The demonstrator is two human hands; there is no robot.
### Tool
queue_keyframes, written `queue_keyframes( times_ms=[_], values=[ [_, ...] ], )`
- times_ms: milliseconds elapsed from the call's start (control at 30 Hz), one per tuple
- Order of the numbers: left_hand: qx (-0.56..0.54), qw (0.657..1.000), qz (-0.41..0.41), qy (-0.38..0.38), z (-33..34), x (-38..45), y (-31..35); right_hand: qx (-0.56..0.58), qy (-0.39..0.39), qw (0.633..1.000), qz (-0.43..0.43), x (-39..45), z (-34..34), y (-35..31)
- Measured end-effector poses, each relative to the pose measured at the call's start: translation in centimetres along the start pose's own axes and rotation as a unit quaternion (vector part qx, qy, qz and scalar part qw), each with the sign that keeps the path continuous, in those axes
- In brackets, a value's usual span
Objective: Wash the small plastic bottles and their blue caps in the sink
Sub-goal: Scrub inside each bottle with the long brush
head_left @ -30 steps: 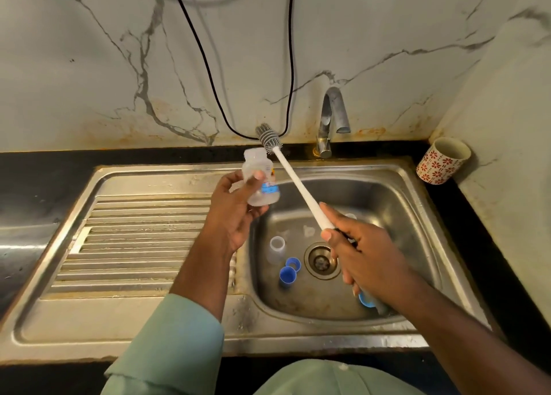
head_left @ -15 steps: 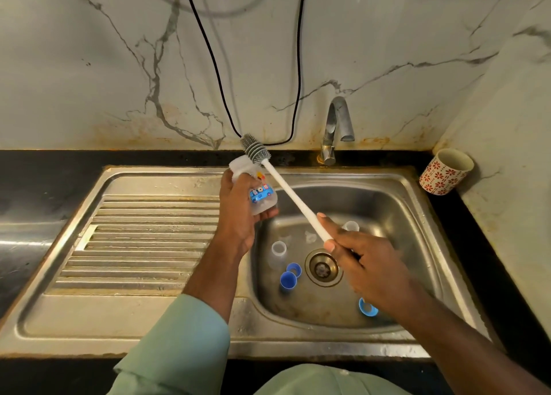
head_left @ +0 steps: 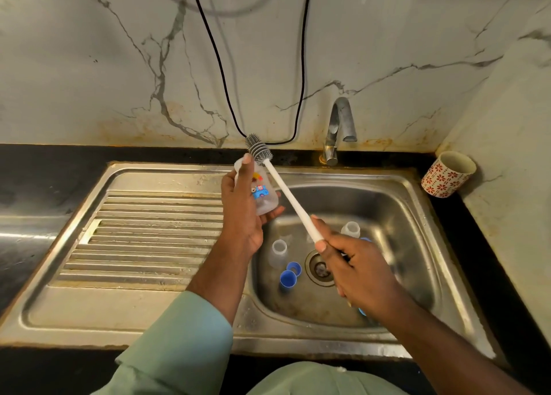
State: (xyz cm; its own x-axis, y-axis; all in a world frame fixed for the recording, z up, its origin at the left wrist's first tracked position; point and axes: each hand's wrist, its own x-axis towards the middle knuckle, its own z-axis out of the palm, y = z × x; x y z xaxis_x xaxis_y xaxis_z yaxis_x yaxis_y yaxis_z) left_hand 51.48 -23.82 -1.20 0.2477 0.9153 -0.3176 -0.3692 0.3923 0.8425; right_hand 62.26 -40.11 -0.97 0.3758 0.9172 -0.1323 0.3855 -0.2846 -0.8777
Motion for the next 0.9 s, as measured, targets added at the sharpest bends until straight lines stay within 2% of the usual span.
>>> queue_keyframes(
  times_ms=[100,233,433,533,667,767,900],
  values=[
    [-0.015,0.998,0.018,0.055,0.4,0.0,0.4,0.013,-0.008,1.000,0.017,-0.2,0.4,-0.5],
    [-0.014,0.998,0.035,0.056,0.2,0.0,0.8,0.084,-0.017,0.995,0.051,-0.4,0.2,-1.6],
    [0.132,0.979,0.154,0.005,-0.6,-0.1,0.2,0.121,-0.050,0.988,0.087,-0.3,-1.4,-3.8],
    [0.095,0.981,0.167,0.034,-1.2,0.4,-0.1,0.139,-0.071,0.984,0.083,-0.5,-2.0,-4.5],
    [0.137,0.973,0.186,-0.017,-0.9,0.4,-0.4,0.154,-0.078,0.980,0.100,0.0,-2.3,-5.0],
    [0.104,0.978,0.178,-0.005,-1.3,0.9,0.1,0.166,-0.109,0.974,0.110,0.1,-2.9,-5.2],
    [0.169,0.966,0.179,-0.075,-1.4,1.0,0.0,0.214,-0.121,0.960,0.136,0.3,-3.6,-5.1]
  ],
)
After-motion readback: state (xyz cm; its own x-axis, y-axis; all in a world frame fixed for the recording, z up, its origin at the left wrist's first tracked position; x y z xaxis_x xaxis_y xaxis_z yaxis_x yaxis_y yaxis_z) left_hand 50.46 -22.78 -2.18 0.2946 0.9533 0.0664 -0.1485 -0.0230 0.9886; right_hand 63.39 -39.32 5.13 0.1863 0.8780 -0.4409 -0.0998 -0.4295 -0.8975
